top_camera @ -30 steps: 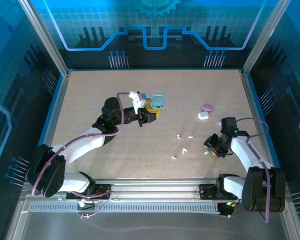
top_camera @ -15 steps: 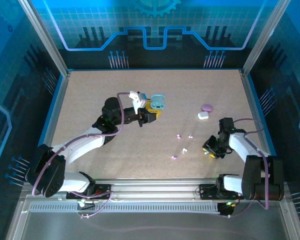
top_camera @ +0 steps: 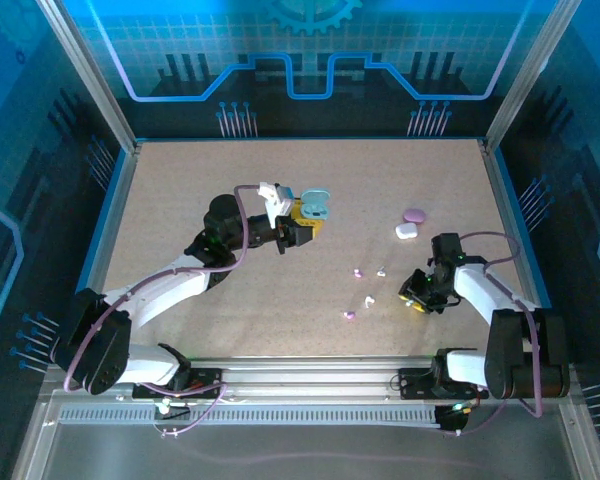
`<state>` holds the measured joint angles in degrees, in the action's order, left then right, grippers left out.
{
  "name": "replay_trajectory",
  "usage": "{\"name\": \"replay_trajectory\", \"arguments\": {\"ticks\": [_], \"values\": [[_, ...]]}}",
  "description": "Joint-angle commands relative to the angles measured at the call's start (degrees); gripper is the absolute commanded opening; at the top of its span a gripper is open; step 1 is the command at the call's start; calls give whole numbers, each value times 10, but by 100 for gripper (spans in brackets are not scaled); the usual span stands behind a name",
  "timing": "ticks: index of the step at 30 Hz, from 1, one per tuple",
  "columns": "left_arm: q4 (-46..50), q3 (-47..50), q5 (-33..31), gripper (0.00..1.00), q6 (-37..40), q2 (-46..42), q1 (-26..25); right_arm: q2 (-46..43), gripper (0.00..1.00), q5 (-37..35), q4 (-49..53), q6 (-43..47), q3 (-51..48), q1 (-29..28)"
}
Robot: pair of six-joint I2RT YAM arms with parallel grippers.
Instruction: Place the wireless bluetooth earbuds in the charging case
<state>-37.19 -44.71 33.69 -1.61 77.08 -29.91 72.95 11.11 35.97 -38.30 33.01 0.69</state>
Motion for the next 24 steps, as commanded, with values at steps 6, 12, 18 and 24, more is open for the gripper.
{"name": "replay_trajectory", "arguments": {"ticks": [6, 12, 18, 24], "values": [[-8, -5, 12, 32, -5, -10, -1, 3, 37, 24, -3, 17, 16, -14], [-9, -5, 13, 32, -7, -8, -1, 0, 40, 18, 3, 23, 22, -20], [-10, -3, 14, 32, -7, -8, -1, -6, 41, -8, 21, 24, 35, -26], [-12, -3, 13, 32, -7, -8, -1, 19, 39, -47, 44, 22, 59, -36]]}}
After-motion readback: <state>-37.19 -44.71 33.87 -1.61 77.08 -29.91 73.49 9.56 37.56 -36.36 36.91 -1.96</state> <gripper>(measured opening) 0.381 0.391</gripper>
